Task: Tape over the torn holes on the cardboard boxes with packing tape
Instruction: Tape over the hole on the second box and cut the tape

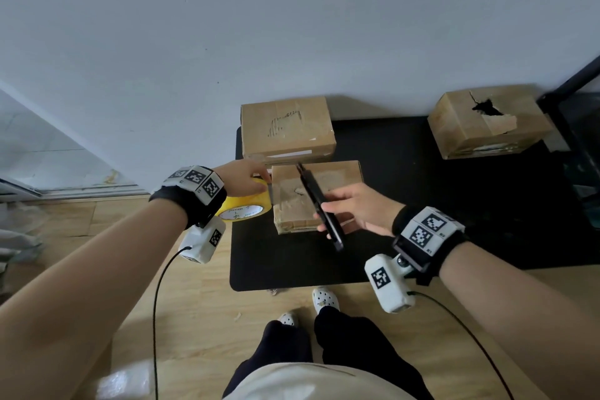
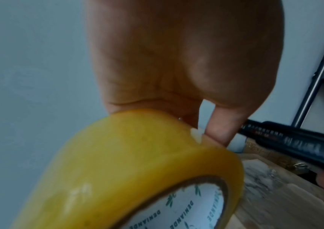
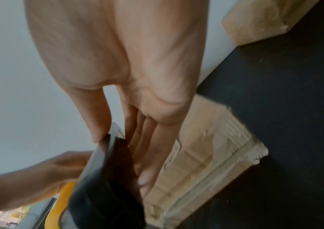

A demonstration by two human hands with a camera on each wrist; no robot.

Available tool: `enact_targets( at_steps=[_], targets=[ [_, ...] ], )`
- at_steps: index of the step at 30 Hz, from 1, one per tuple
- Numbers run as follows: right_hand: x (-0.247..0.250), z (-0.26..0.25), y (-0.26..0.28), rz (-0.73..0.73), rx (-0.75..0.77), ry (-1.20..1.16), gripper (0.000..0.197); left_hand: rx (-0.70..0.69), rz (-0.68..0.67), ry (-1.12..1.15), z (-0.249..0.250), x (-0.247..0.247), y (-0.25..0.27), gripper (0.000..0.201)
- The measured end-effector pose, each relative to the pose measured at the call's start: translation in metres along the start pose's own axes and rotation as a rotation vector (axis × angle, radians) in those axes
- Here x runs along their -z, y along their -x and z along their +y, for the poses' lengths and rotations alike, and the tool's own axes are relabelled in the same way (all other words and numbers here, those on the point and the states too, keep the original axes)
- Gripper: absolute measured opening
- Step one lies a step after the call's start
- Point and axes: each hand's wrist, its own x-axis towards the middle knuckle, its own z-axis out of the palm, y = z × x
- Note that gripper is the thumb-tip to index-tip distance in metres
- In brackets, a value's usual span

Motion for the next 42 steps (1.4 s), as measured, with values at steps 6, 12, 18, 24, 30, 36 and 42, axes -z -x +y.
enact_targets(
  at_steps=[6,12,18,24,30,36,42],
  targets=[
    [-0.023,0.010,-0.017,-0.064,-0.060,0.023,0.027,-0.001,-0.003,0.008,-0.001,-0.001,0.001,0.031],
    [-0.029,0.009,-0.020,-0.074,-0.085,0.031,0.027,-0.022,0.001,0.039,-0.003,-0.004,0.002,0.029],
    [-0.033,0.003,-0.021,-0.075,-0.093,0.072,0.028,-0.040,0.008,0.032,-0.003,-0.006,0.002,0.029],
    [-0.034,-0.001,-0.017,-0.063,-0.109,0.095,0.029,-0.052,0.011,0.040,-0.008,-0.009,0.001,0.027],
    [-0.034,0.002,-0.013,-0.053,-0.117,0.127,0.028,-0.045,0.023,0.063,-0.012,-0.012,0.001,0.027],
    [-0.041,0.001,-0.015,-0.051,-0.096,0.129,0.026,-0.054,0.038,0.099,-0.014,-0.014,0.004,0.024],
    [-0.038,0.002,-0.011,-0.050,-0.112,0.140,0.031,-0.043,0.075,0.135,-0.015,-0.018,0.006,0.025]
  ],
)
